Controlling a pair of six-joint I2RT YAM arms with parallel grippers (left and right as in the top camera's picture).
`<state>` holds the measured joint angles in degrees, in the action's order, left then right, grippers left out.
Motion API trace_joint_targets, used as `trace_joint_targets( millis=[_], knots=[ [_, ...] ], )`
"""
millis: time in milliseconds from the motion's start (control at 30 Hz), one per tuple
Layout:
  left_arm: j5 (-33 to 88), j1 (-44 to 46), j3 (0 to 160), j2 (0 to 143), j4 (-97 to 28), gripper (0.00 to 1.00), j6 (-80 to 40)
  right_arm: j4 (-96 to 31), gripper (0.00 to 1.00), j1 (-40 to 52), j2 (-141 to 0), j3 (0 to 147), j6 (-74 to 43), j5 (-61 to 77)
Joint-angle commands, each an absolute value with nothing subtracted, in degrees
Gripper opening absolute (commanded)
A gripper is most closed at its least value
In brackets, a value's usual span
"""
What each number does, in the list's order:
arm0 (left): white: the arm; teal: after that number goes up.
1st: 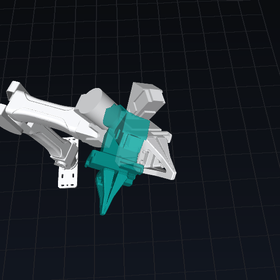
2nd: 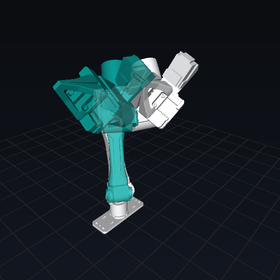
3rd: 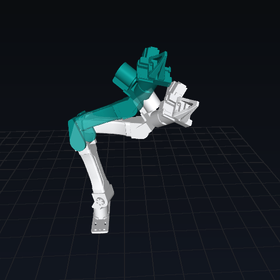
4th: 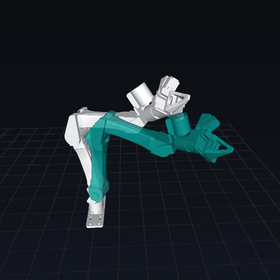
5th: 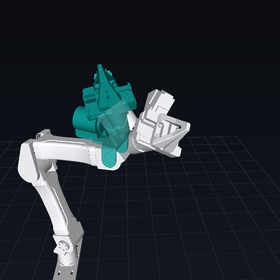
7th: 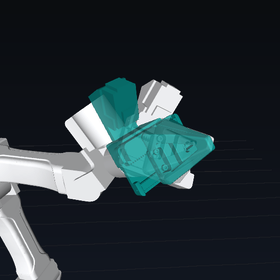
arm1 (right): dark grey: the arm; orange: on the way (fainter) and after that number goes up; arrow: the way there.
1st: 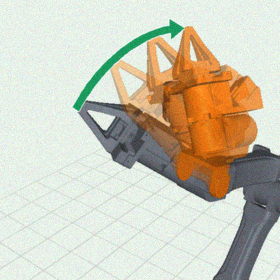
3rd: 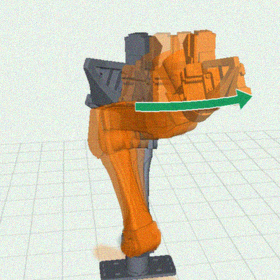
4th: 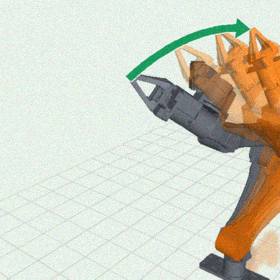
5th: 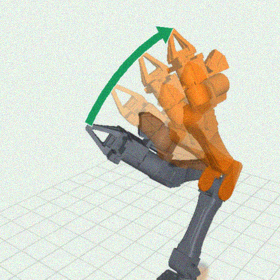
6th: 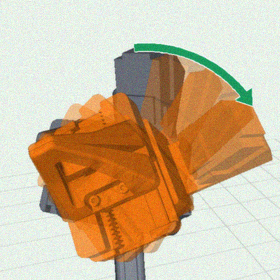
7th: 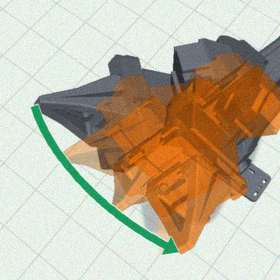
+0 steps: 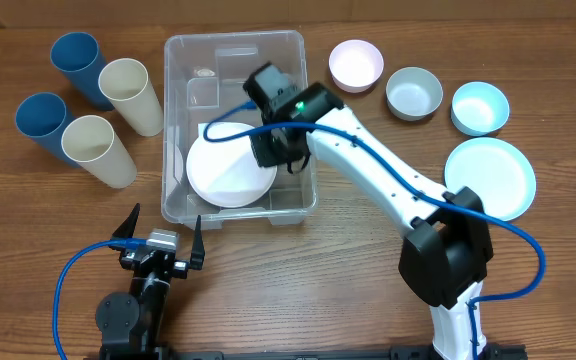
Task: Pack container
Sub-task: 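Release the white plate and move the right gripper to the light-blue plate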
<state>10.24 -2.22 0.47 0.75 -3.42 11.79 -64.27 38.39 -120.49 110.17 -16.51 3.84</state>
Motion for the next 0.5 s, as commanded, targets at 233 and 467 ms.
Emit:
trace_joint_targets(
  millis=[233, 467],
  knots=[
    [10.1, -1.9, 0.3, 0.3, -3.4, 1.0, 11.8, -94.1, 0.38, 13.3, -116.8, 142.0, -31.1, -2.8],
    [10.1, -1.9, 0.3, 0.3, -3.4, 1.0, 11.8, -97.0, 0.36, -14.0, -116.8, 134.2, -37.7, -1.2]
  ],
)
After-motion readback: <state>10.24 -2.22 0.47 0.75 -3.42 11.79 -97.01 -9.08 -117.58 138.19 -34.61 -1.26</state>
